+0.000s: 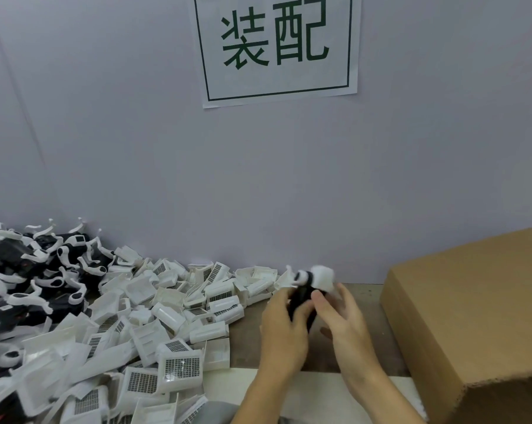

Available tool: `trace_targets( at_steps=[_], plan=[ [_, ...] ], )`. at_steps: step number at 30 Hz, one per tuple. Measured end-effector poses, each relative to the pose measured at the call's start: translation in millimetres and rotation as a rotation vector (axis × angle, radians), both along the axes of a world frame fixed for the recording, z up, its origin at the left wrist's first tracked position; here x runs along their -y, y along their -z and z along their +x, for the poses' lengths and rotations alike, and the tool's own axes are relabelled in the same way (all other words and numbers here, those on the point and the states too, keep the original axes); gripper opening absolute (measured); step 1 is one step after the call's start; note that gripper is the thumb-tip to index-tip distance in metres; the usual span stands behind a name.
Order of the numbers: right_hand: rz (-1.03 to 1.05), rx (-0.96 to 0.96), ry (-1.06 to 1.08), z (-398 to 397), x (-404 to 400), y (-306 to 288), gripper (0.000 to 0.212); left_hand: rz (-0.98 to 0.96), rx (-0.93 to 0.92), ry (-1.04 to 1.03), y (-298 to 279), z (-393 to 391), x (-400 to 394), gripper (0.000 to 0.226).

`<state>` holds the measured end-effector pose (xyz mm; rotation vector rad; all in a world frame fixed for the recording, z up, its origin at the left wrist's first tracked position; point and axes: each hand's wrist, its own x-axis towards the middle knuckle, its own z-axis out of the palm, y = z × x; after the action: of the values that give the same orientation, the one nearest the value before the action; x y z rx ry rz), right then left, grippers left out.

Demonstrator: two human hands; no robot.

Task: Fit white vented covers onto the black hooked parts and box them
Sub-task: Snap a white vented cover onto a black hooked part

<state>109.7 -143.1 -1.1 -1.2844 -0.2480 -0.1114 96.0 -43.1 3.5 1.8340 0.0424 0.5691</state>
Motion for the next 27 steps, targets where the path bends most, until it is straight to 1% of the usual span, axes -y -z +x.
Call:
trace_targets(
  at_steps=[1, 2, 3, 4, 5, 6, 7, 8, 10, 12, 14, 16, 19, 21, 23, 25, 27],
  plan=[
    [-0.001, -0.022, 0.007, 0, 0, 2, 0.026, -0.145, -0.006, -0.067, -4, 0, -1, 0.012],
    [-0.009, -0.045, 0.031, 1, 1, 2, 0.027, -0.316, -0.025, -0.127, -7, -1, -4, 0.015],
    [-0.021, -0.067, 0.061, 3, 2, 3, 0.032, -0.541, -0.073, -0.136, -10, -1, -8, 0.023],
    [-0.044, -0.095, 0.089, 4, 3, 3, 0.035, -0.781, -0.12, -0.065, -12, 0, -13, 0.034],
    [-0.072, -0.118, 0.106, 6, 4, 4, 0.033, -0.974, -0.154, 0.033, -14, 0, -18, 0.043],
    [-0.103, -0.138, 0.112, 6, 3, 3, 0.029, -1.072, -0.161, 0.113, -15, 0, -22, 0.049],
    [-0.133, -0.158, 0.102, 7, 3, 4, 0.024, -1.063, -0.159, 0.165, -16, -1, -24, 0.049],
    [-0.158, -0.181, 0.082, 7, 1, 4, 0.02, -1.018, -0.158, 0.165, -16, -2, -23, 0.049],
    [-0.192, -0.225, 0.025, 7, -2, 5, 0.015, -0.948, -0.153, 0.108, -15, -1, -20, 0.049],
    [-0.2, -0.256, -0.017, 5, -5, 6, 0.013, -0.968, -0.15, 0.106, -14, 0, -18, 0.049],
    [-0.176, -0.278, -0.056, 4, -6, 6, 0.017, -1.012, -0.137, 0.166, -14, 1, -19, 0.051],
    [-0.118, -0.301, -0.115, 3, -7, 5, 0.024, -1.013, -0.111, 0.224, -16, -1, -20, 0.054],
    [-0.048, -0.313, -0.219, 0, -7, 1, 0.034, -1.017, -0.073, 0.23, -17, -1, -19, 0.054],
    [-0.026, -0.277, -0.269, -4, -7, -4, 0.03, -1.048, -0.1, 0.241, -16, 1, -20, 0.052],
    [-0.027, -0.233, -0.289, -7, -6, -6, 0.023, -1.061, -0.182, 0.28, -15, 0, -21, 0.051],
    [-0.046, -0.202, -0.307, -9, -6, -6, 0.022, -1.015, -0.266, 0.336, -14, -3, -21, 0.053],
    [-0.075, -0.214, -0.304, -10, -8, -5, 0.017, -0.961, -0.297, 0.333, -14, -5, -18, 0.053]
  ],
)
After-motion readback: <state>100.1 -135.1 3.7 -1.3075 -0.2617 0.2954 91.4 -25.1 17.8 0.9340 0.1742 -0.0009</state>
